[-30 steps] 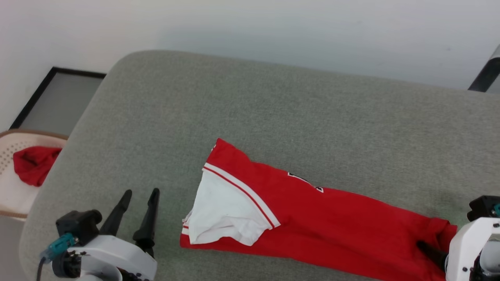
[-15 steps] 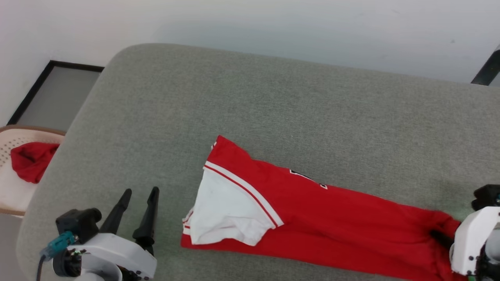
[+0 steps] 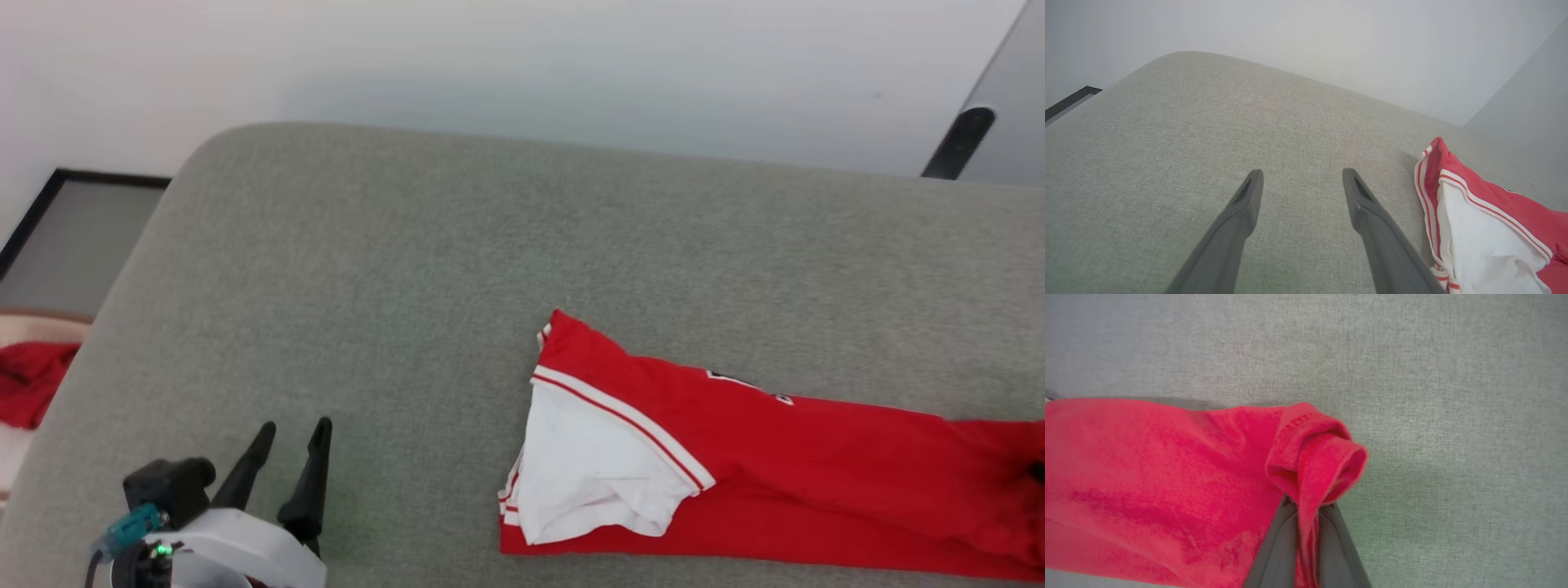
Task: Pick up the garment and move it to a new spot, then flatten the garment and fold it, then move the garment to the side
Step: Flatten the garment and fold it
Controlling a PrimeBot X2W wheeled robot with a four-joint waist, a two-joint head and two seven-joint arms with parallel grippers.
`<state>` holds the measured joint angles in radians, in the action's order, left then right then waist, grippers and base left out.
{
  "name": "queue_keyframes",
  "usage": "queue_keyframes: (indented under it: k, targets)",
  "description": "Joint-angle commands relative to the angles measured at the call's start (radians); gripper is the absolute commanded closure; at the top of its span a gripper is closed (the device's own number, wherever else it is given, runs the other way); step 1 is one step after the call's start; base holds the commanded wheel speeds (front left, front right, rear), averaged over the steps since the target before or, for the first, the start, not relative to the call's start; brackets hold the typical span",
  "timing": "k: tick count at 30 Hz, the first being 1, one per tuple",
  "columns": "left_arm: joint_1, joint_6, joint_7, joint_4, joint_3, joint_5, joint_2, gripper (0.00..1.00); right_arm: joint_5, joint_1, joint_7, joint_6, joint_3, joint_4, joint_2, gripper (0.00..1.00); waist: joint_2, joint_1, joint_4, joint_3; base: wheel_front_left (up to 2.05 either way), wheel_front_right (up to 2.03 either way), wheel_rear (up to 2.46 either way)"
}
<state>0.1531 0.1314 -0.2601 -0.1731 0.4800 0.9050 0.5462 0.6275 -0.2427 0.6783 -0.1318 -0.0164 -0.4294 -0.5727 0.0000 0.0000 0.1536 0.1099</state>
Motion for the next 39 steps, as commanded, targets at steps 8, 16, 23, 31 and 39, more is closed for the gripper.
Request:
queue_keyframes:
  k: [8, 16, 23, 31, 39]
  targets:
    - [-0.042, -0.007, -0.001, -0.014, -0.005, 0.017, -0.004, 0.0, 0.089, 0.033, 0.043, 0.002, 0.034, 0.187, 0.071, 1.0, 0.0, 0.0, -0.056, -0.076, 0.0, 0.0, 0.0]
    - [-0.036, -0.011, 0.016, -0.017, 0.015, 0.024, -0.019, 0.0, 0.071, 0.025, 0.083, 0.002, 0.129, 0.389, 0.188, 1.0, 0.0, 0.0, -0.036, -0.107, 0.0, 0.0, 0.0]
    - [-0.006, -0.024, 0.026, -0.031, 0.036, 0.019, -0.043, 0.0, 0.037, -0.05, 0.084, 0.002, 0.228, 0.41, 0.286, 1.0, 0.0, 0.0, 0.022, -0.1, 0.0, 0.0, 0.0]
    - [0.04, -0.055, 0.026, -0.075, 0.06, 0.011, -0.08, 0.0, 0.002, -0.141, 0.045, 0.002, 0.309, 0.316, 0.366, 1.0, 0.0, 0.0, 0.097, -0.077, 0.0, 0.0, 0.0]
    - [0.075, -0.08, 0.019, -0.13, 0.072, 0.004, -0.112, 0.0, -0.045, -0.21, -0.013, 0.002, 0.366, 0.152, 0.402, 1.0, 0.0, 0.0, 0.139, -0.057, 0.0, 0.0, 0.0]
